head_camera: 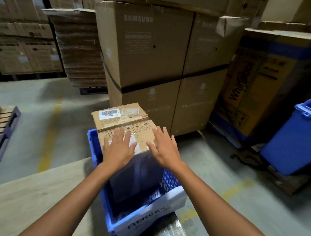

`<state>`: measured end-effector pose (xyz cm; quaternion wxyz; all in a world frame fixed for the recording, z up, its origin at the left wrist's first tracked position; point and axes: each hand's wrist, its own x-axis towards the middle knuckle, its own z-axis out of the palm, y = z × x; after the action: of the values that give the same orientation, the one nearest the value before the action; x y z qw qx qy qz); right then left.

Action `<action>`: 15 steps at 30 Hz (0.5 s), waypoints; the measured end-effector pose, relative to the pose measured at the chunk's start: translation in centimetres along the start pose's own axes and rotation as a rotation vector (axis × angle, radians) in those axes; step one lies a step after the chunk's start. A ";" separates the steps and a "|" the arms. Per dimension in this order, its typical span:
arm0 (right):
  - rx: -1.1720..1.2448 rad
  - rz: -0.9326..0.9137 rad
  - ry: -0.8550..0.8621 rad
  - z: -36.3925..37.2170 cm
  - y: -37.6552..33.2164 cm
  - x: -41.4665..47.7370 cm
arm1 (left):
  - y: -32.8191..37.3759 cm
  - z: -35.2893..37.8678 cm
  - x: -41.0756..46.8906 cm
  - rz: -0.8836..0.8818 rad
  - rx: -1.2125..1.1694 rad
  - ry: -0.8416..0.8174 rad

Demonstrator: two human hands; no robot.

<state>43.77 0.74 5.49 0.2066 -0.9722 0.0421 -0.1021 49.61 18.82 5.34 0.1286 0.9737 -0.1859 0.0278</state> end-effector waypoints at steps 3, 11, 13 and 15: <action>0.107 0.052 0.146 -2.0 0.1 -2.6 | 3.8 -1.7 -0.1 0.196 -0.106 0.111; 0.120 0.409 0.453 -6.3 1.9 -14.7 | 13.7 0.6 -4.4 0.659 -0.516 0.031; 0.097 0.530 0.495 -6.4 2.5 -18.8 | 15.8 2.2 -6.3 0.728 -0.620 -0.054; 0.078 0.663 0.528 -6.1 3.3 -23.3 | 18.3 3.7 -8.6 0.766 -0.742 -0.166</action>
<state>19.62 -1.83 5.38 0.2471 -0.8379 0.4002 -0.2769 34.88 4.52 5.24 0.4295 0.7243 -0.5346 -0.0717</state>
